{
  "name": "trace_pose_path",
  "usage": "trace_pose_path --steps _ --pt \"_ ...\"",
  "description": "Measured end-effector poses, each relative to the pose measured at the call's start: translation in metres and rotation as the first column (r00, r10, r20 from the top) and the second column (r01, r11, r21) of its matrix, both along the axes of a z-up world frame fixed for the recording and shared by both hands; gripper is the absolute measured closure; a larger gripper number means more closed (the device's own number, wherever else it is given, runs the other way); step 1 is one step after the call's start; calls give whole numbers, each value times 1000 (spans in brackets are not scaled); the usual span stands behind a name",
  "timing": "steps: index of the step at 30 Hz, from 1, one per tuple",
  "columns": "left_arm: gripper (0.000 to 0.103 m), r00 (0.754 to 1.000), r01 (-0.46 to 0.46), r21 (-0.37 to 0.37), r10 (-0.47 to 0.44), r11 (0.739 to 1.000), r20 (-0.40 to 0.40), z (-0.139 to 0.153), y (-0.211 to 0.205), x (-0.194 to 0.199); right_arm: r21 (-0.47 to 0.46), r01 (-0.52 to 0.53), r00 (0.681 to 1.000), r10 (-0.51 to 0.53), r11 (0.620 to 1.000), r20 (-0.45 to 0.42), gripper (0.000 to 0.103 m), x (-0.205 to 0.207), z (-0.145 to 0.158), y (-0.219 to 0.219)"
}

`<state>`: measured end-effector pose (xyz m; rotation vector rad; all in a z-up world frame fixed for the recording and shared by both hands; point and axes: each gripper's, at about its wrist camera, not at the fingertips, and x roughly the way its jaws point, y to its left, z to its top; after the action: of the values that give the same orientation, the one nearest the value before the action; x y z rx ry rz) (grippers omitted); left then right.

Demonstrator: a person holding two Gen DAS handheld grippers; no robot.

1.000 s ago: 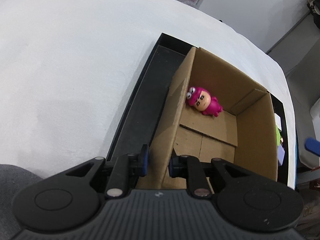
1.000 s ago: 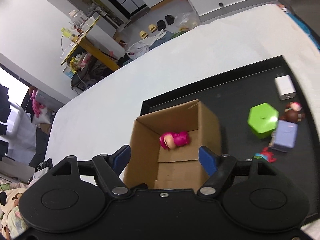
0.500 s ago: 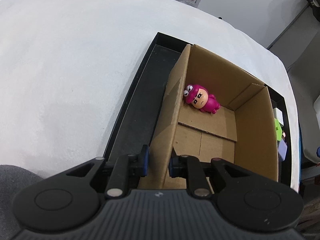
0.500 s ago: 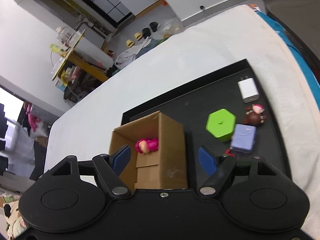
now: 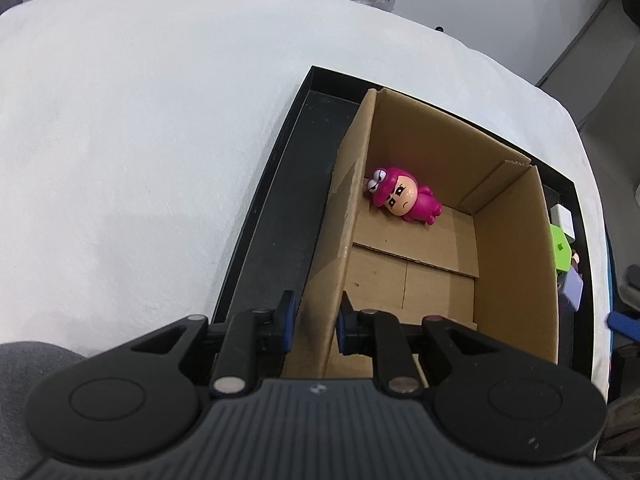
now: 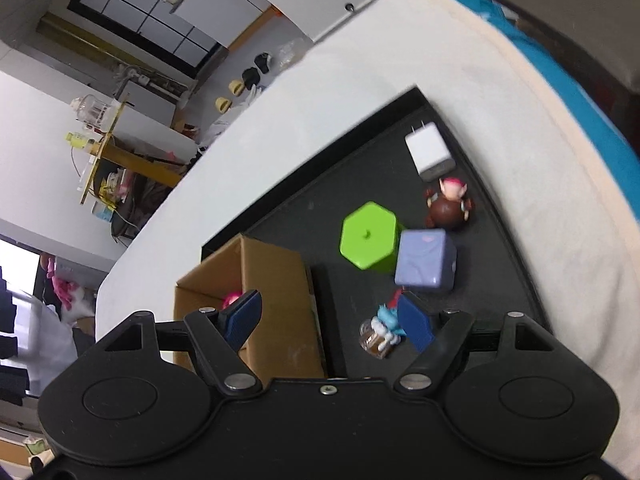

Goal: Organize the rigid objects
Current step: 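Move the right gripper to the troll figure jar and grasp it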

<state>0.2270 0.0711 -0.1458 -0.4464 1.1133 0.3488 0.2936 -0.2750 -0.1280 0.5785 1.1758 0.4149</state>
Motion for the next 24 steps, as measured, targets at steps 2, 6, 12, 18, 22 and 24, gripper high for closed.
trace_pose_path --steps 2,6,12,18,22,24 --pt "85 1000 6 3 -6 1000 0 0 -1 1 -13 7 999 -7 1000 -35 29 0 -14 3" --pt "85 1000 -6 3 6 1000 -5 -1 1 2 -39 41 994 -44 998 -96 30 0 -33 9" --pt "85 1000 2 3 -2 1000 -4 0 0 2 -105 69 990 -81 992 -114 32 1 -47 19" --pt "85 1000 7 10 -7 1000 -3 -1 -1 2 -194 48 992 -69 980 -104 33 3 -58 35" --pt "85 1000 6 1 -6 1000 -9 -3 1 3 -255 19 994 -46 967 -101 33 2 -66 47" --pt "85 1000 7 0 -7 1000 -10 -4 1 4 -287 2 995 -30 958 -93 34 2 -68 54"
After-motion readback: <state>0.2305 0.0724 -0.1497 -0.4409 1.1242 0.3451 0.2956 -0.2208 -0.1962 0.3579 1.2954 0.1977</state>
